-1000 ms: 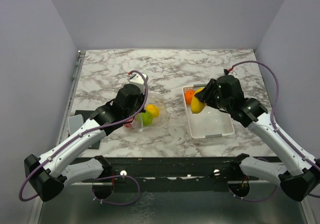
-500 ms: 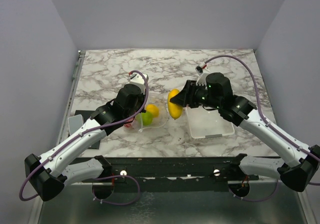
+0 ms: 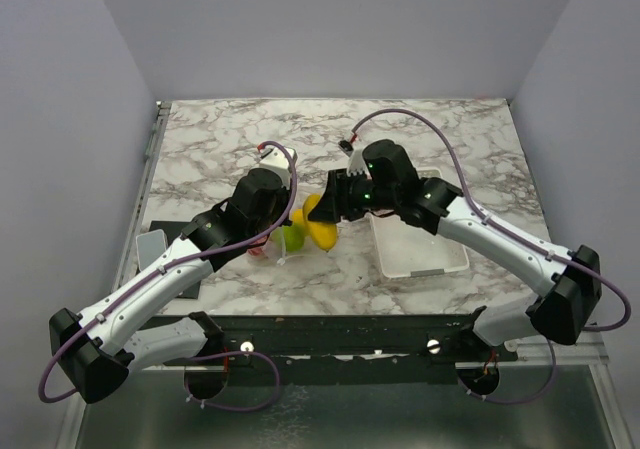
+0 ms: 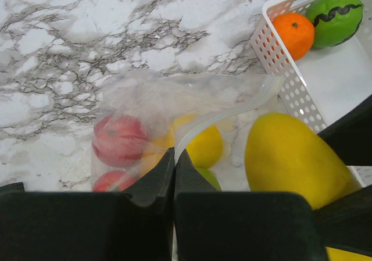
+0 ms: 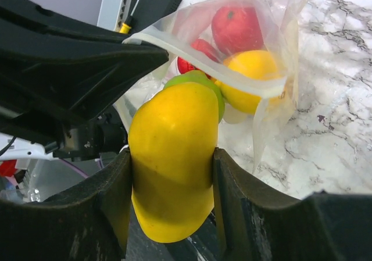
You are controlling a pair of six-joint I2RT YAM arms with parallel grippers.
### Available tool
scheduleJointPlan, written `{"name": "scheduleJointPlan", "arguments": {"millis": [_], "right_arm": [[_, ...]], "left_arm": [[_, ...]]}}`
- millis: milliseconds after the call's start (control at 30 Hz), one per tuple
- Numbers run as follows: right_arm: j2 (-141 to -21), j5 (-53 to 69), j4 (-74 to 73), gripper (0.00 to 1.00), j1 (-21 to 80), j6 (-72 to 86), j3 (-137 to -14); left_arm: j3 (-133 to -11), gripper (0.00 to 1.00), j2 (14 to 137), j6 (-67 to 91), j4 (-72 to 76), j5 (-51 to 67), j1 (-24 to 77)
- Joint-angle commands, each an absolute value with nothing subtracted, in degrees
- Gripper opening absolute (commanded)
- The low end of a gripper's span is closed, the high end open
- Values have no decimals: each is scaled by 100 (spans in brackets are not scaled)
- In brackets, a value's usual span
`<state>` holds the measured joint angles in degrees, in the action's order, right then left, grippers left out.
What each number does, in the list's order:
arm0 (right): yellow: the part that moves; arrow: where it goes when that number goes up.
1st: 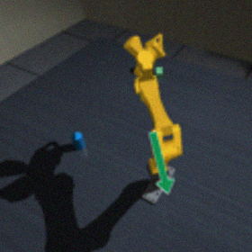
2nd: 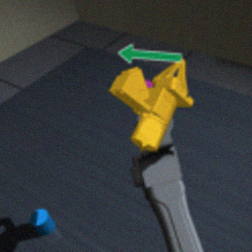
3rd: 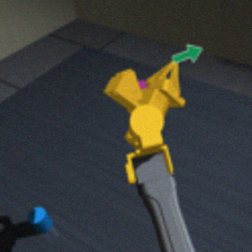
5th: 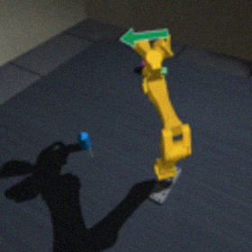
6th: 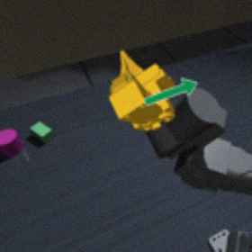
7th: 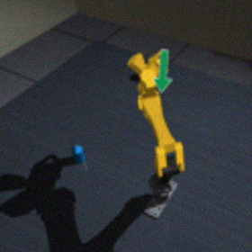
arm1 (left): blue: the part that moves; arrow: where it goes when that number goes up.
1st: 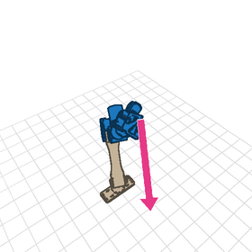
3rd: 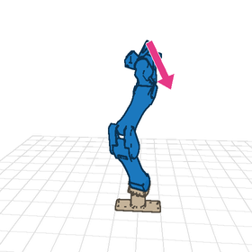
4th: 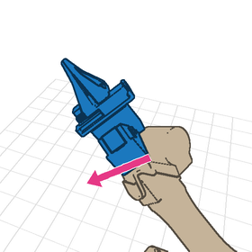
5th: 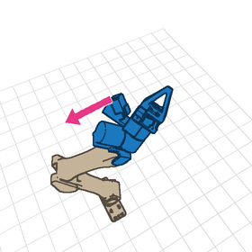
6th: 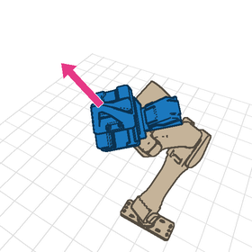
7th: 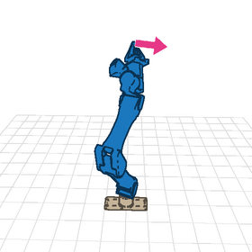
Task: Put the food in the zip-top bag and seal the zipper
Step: Place the fake fruit in the zipper food storage bag.
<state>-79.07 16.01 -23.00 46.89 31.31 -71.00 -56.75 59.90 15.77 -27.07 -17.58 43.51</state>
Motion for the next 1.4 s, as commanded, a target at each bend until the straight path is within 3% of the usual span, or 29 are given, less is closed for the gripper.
{"name": "scheduleJointPlan", "arguments": {"millis": [0,300,467,533,833,933,1367], "right_arm": [[-8280,1783,-2449,1,4737,2942,-7527],[-9148,1246,-2939,1,4737,2986,-8270],[-9548,470,-3325,9,4737,2973,-8735],[-9642,272,-3350,17,4737,3016,-8813],[-9679,-112,-3300,76,4830,3019,-8922],[-9472,-113,-3166,87,4851,3040,-8788],[-8123,-233,-2861,85,4852,3656,-7535]], "left_arm": [[-5643,0,5941,1561,-2637,-1723,4346],[-5643,0,5933,1555,-2637,-1672,4342],[-5643,0,5917,1555,-2628,-1652,4346],[-5643,0,5905,1548,-2621,-1644,4342],[-5634,0,5893,1565,-2610,-1630,4348],[-5634,0,5903,1576,-2610,-1657,4343],[-5634,0,5931,1600,-2610,-1679,4345]]}}
